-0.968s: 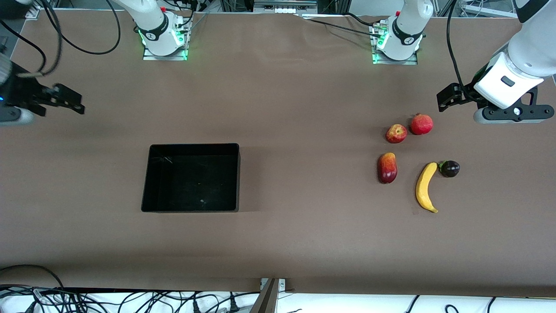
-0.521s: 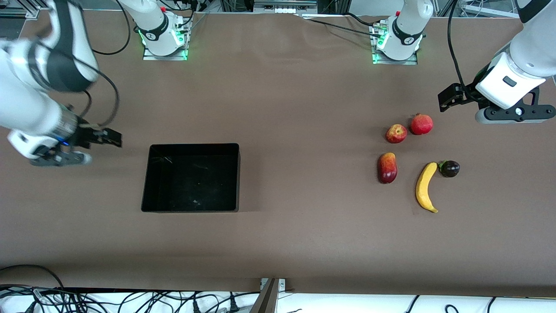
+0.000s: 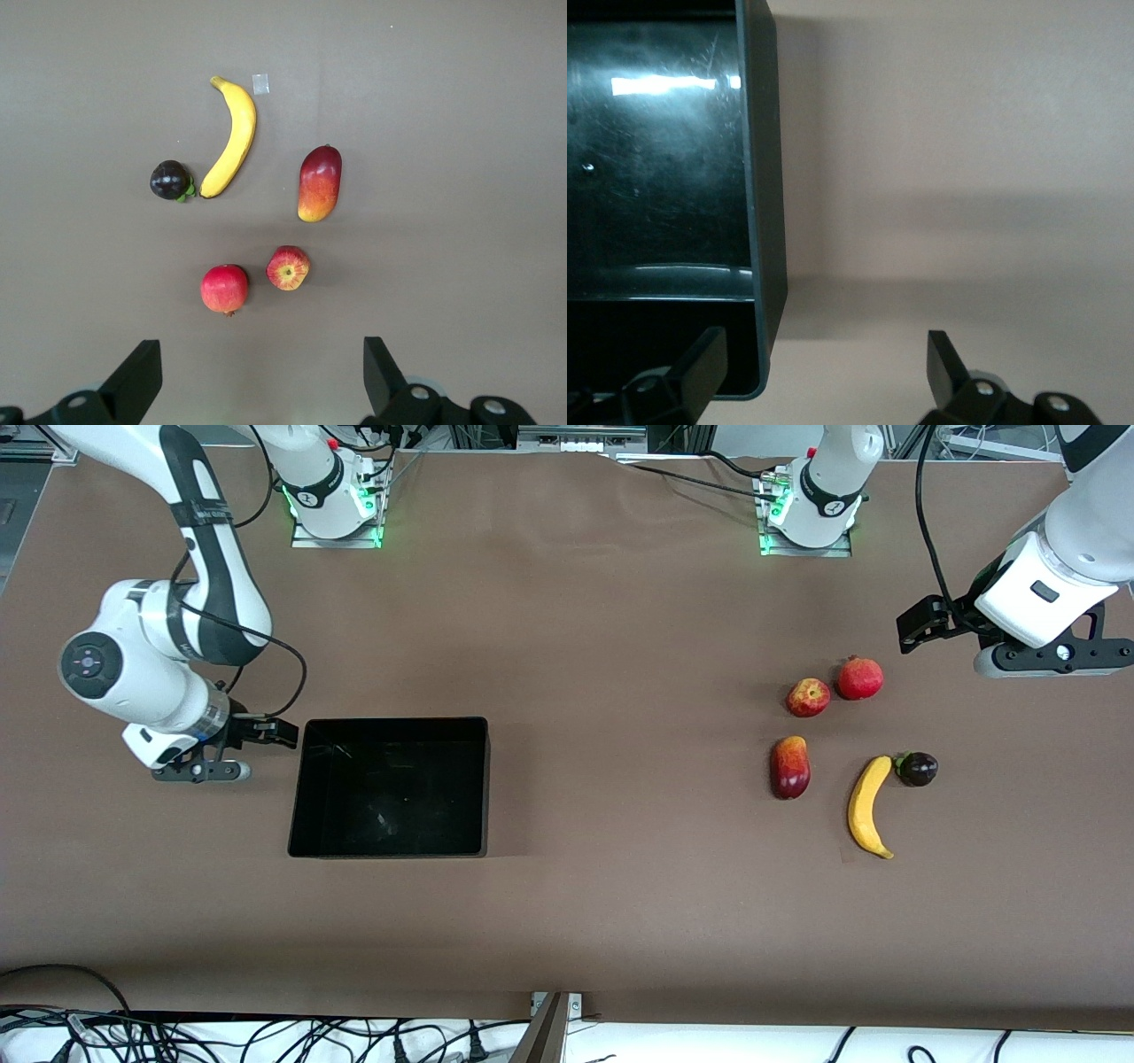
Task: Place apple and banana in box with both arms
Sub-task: 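Reach the right gripper down to the rim of the black tray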
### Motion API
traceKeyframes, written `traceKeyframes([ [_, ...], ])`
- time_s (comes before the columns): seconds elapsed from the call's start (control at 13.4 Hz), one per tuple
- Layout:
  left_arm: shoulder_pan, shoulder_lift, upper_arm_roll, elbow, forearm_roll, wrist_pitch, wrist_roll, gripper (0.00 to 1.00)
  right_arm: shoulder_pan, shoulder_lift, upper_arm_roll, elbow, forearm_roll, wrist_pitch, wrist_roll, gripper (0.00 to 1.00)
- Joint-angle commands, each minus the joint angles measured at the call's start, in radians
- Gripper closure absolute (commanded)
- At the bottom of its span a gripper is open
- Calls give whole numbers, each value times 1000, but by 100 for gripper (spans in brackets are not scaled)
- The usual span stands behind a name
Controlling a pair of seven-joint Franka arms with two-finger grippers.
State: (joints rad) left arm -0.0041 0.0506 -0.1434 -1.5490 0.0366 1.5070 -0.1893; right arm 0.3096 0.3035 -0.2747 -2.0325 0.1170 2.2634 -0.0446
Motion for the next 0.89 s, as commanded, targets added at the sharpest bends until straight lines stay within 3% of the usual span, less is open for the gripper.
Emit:
traceKeyframes([
  [0.0, 0, 5, 4, 17, 19, -16, 5, 0, 8, -29, 20, -40, 26, 19, 25, 0],
  [0.3, 3, 8, 8, 17, 16, -13, 5, 0, 8, -24, 38, -52, 26, 33, 69, 0],
  [0.67, 1, 8, 8, 18, 8, -11, -2, 0, 8, 57, 40, -35, 27, 135, 69, 2],
  [0.82, 3, 8, 8, 18, 8, -11, 2, 0, 6, 75, 49, -35, 44, 156, 71, 11],
])
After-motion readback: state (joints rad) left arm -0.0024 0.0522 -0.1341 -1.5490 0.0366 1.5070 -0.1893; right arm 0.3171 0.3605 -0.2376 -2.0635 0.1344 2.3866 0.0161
